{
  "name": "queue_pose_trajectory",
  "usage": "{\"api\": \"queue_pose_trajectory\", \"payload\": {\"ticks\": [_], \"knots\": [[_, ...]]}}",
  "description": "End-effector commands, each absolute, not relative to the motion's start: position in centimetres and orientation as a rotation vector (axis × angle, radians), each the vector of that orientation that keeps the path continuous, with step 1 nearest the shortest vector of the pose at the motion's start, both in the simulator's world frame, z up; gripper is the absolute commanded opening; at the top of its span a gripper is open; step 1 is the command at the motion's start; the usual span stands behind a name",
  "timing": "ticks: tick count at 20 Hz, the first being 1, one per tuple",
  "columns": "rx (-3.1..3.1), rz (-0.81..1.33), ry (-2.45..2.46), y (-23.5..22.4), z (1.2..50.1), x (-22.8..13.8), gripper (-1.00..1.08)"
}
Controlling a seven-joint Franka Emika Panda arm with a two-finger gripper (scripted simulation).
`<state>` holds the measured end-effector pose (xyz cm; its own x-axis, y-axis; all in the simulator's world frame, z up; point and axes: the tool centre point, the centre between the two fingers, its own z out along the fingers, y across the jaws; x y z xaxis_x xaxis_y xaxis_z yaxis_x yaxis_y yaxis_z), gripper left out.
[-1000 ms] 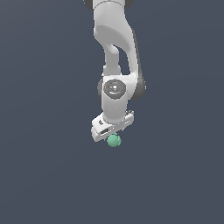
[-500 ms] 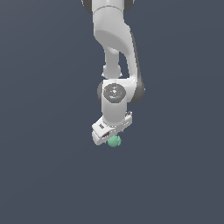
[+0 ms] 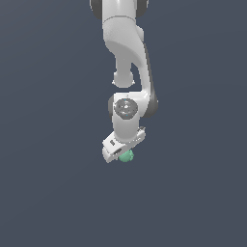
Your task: Pick up the object and move it to a goal position.
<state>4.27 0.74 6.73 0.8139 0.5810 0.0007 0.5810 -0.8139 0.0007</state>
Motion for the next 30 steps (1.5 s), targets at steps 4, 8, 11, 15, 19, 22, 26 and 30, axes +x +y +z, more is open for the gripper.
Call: {"api": "queue_pose_trajectory", "payload": {"ticks": [4,8,11,15,19,22,26,30], "knots": [[2.99,0.0,0.963,0.8,4.3,4.2,1.0],[2.99,0.0,0.963,0.8,4.0,4.3,1.0],[2.99,0.0,0.963,0.8,4.0,4.3,-1.0],[2.99,0.0,0.963,0.8,4.0,4.3,-1.0],[2.991,0.0,0.961,0.7,4.0,4.3,-1.0],[2.991,0.0,0.961,0.8,4.3,4.4,-1.0],[2.991,0.0,0.961,1.0,5.5,4.7,-1.0],[2.991,0.0,0.961,1.5,7.7,5.4,-1.0]]}}
